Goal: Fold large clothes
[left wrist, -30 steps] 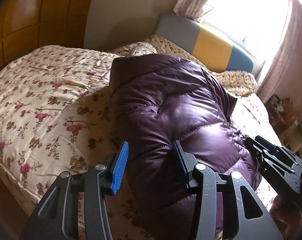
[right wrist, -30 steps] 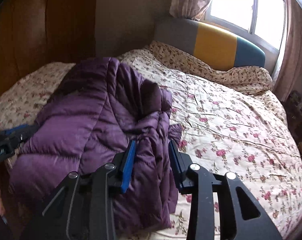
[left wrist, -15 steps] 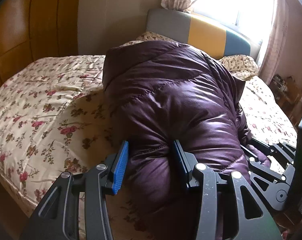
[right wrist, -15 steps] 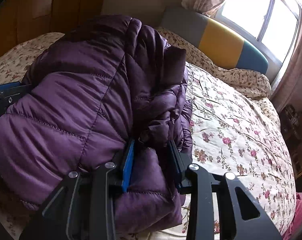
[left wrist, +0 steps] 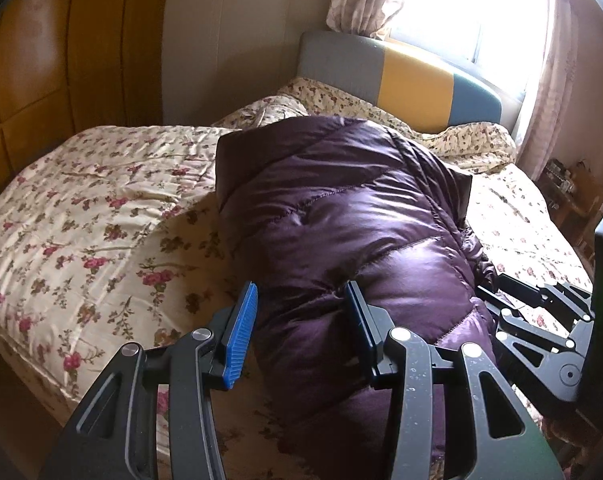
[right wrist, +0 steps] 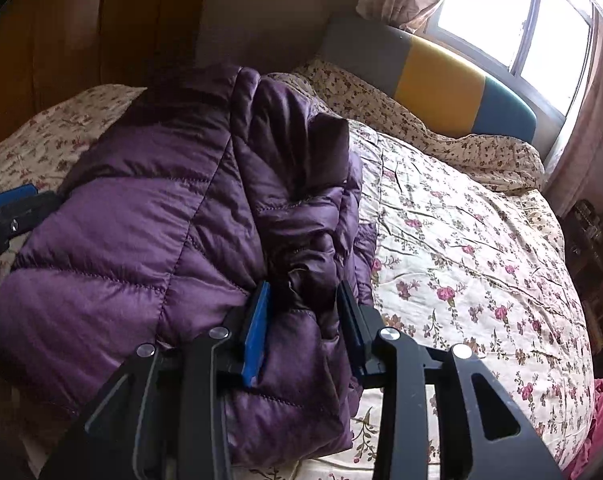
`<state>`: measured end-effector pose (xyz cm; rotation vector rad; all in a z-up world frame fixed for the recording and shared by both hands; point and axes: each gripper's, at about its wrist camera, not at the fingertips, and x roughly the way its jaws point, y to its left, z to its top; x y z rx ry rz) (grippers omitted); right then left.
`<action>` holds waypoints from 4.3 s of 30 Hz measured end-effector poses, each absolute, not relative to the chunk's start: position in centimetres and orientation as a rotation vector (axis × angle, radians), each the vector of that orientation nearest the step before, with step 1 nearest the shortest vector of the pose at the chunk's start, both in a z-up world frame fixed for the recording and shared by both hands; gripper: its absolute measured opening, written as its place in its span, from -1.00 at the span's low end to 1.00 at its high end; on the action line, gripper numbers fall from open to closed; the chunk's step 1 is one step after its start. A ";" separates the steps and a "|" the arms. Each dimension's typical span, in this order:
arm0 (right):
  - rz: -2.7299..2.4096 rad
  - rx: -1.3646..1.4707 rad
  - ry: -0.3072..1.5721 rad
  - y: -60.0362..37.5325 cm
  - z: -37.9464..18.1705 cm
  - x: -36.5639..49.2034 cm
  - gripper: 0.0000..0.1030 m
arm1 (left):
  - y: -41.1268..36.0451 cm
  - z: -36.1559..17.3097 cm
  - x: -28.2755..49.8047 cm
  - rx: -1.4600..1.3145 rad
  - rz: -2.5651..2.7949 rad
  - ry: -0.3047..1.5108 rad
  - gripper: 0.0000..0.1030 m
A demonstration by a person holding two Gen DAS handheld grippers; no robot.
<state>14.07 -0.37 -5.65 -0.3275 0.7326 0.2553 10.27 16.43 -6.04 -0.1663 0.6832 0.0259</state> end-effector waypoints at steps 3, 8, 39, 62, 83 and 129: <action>0.262 -0.308 0.726 -0.5 -4.7 14.1 -0.18 | 16.4 -5.6 10.2 -0.162 0.024 0.675 -0.13; 0.287 -0.295 0.691 0.2 -2.6 14.6 -0.13 | 16.6 -4.6 10.5 -0.170 0.017 0.661 -0.13; 0.133 -0.397 0.822 5.0 -6.4 27.5 -0.18 | 17.7 -6.0 25.3 -0.122 -0.014 0.759 -0.13; 0.208 -0.271 0.724 2.0 -2.6 22.2 0.38 | 18.0 -3.2 17.1 -0.166 0.138 0.664 0.38; 0.242 -0.227 0.750 -2.4 -3.1 11.3 0.69 | 14.1 -4.2 5.9 -0.214 0.249 0.634 0.62; 0.213 -0.306 0.691 -2.6 -2.8 7.3 0.95 | 11.2 -3.8 3.0 -0.132 0.338 0.610 0.93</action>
